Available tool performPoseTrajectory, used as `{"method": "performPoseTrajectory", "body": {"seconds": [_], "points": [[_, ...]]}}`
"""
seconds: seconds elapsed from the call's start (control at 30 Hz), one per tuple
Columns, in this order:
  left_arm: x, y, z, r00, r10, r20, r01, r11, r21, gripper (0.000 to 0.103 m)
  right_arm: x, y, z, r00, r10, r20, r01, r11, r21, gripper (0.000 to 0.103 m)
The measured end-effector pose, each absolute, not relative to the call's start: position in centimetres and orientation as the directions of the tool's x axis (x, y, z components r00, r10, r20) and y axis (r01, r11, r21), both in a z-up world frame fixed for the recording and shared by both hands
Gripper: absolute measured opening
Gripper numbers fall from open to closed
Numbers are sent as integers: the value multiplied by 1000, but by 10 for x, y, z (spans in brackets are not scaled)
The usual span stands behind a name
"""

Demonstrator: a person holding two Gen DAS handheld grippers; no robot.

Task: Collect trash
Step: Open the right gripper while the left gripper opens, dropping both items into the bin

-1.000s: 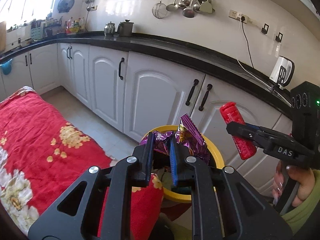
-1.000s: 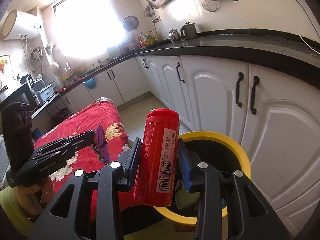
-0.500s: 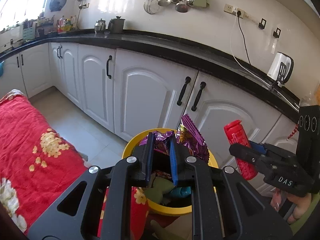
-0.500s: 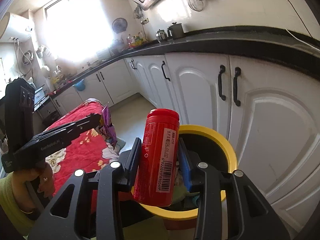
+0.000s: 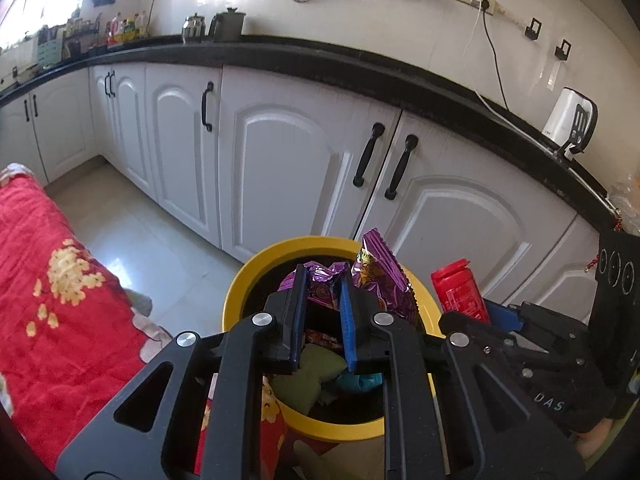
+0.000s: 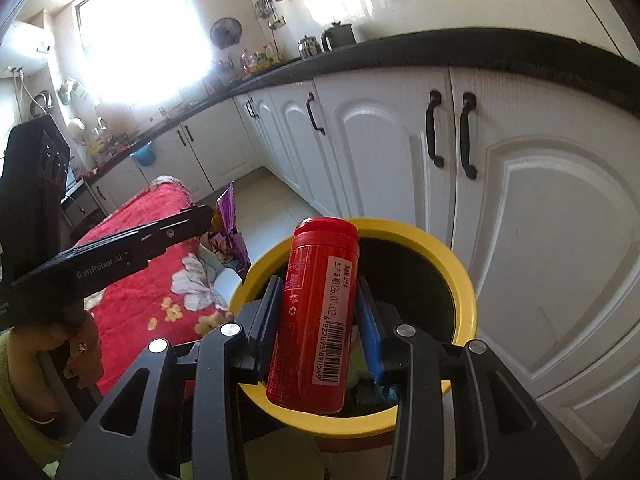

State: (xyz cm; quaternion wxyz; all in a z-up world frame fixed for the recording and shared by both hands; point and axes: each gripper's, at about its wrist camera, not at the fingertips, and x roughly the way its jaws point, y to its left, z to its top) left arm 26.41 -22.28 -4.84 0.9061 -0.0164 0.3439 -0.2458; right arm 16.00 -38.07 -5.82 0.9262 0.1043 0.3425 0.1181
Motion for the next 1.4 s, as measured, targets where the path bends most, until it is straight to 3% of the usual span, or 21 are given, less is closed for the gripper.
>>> {"method": "performPoseTrajectory", "body": {"seconds": [0.6,0.77,0.8,0.87,1.1,1.17,1.3,1.4], "points": [[288,-235,-91,567,-447,-692,422,879,-221,12,175,-377,-95,676,272,-685,-115,957,266,36],[294,-235,-98,540,-445,-714,415,879,-234,21,176,-379,-98,668,258,-698,-100,961,259,39],[295,-234,-99,536,-444,-718,410,880,-239,23,174,-381,-98,674,242,-698,-92,965,245,46],[296,-231,-100,537,-434,-724,394,888,-240,45,170,-385,-95,681,225,-697,-79,969,236,52],[291,-217,-90,546,-414,-728,374,898,-230,65,152,-395,-83,711,182,-679,-45,976,214,71],[288,-214,-86,551,-408,-728,374,901,-222,80,146,-395,-77,724,168,-669,-35,978,208,77],[277,-204,-75,562,-410,-718,376,900,-220,92,134,-388,-58,762,138,-633,-19,981,191,94],[265,-194,-64,585,-408,-701,370,903,-216,92,122,-384,-45,794,112,-598,0,983,184,97]]}}
